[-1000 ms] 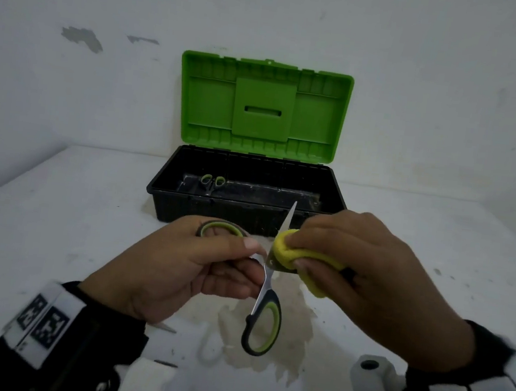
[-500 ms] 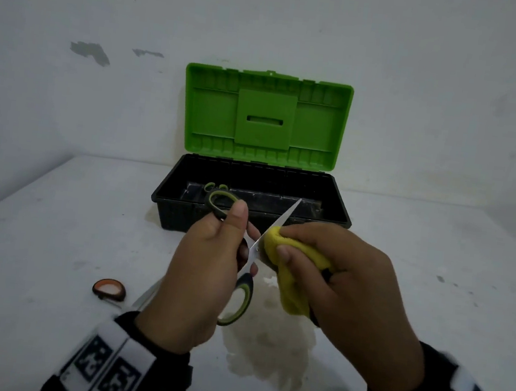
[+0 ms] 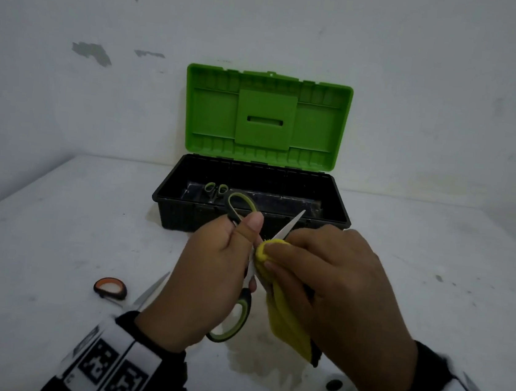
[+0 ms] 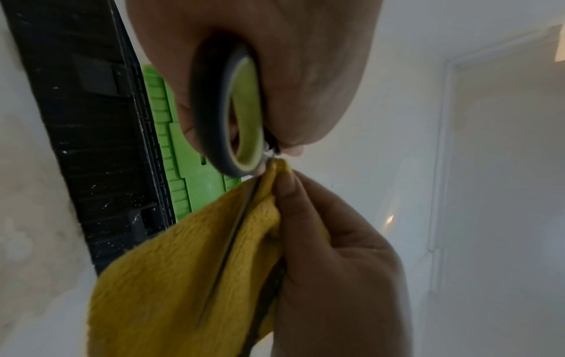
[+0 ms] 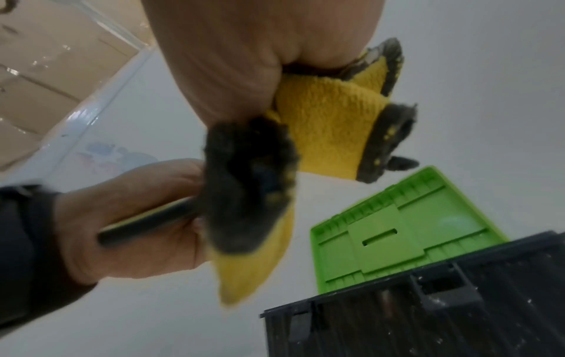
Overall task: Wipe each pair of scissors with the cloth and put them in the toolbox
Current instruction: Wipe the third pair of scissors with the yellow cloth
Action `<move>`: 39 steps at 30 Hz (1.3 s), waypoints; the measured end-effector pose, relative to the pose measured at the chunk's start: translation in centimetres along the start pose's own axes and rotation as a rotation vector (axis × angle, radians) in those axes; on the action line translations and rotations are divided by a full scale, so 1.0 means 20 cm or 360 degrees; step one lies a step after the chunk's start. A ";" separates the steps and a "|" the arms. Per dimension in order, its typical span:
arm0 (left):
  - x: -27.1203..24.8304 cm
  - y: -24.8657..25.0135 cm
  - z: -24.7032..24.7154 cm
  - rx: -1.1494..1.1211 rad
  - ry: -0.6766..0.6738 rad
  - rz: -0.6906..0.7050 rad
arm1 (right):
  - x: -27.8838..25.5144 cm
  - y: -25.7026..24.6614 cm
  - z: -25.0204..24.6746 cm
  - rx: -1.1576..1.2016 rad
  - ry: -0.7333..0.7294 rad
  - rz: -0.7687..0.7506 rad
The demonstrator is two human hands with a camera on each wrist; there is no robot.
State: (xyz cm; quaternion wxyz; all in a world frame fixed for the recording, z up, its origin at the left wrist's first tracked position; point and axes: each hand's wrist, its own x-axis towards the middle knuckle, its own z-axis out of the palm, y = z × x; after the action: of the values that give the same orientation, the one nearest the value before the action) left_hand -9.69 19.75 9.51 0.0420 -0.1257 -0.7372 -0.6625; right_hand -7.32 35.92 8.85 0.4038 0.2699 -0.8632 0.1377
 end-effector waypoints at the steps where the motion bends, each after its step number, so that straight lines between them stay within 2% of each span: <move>1: 0.00 0.00 0.00 -0.0004 -0.0020 -0.0017 | 0.01 0.02 0.00 -0.0024 0.0010 0.0011; 4: 0.00 0.00 0.00 -0.0027 -0.0081 -0.0075 | 0.02 0.06 -0.01 0.0018 0.0077 0.0095; 8: 0.00 -0.02 0.00 -0.0010 -0.0106 -0.0083 | -0.01 0.01 0.01 0.0144 -0.0023 0.0110; 13: 0.00 -0.02 0.01 0.0022 -0.0120 -0.0063 | -0.01 0.07 0.00 0.0205 0.0080 0.0342; 18: 0.01 -0.03 -0.01 0.0038 -0.0147 -0.0057 | -0.05 0.01 0.02 0.0157 0.0027 0.0188; 23: 0.01 -0.04 -0.01 0.0120 -0.0183 -0.0018 | -0.03 0.08 0.01 0.0131 0.0150 0.0332; 29: 0.01 -0.03 -0.03 0.0050 -0.0210 -0.0021 | -0.06 0.02 0.01 0.0145 0.0073 0.0229; 39: 0.00 -0.05 -0.02 0.0126 -0.0208 -0.0104 | -0.03 0.21 -0.01 0.0079 0.0211 0.0527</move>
State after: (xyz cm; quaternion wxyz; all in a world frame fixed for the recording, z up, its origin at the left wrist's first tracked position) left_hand -9.88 19.35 8.60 -0.0227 -0.1428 -0.7678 -0.6242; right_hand -9.27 39.76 8.38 0.4248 0.1243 -0.8637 0.2412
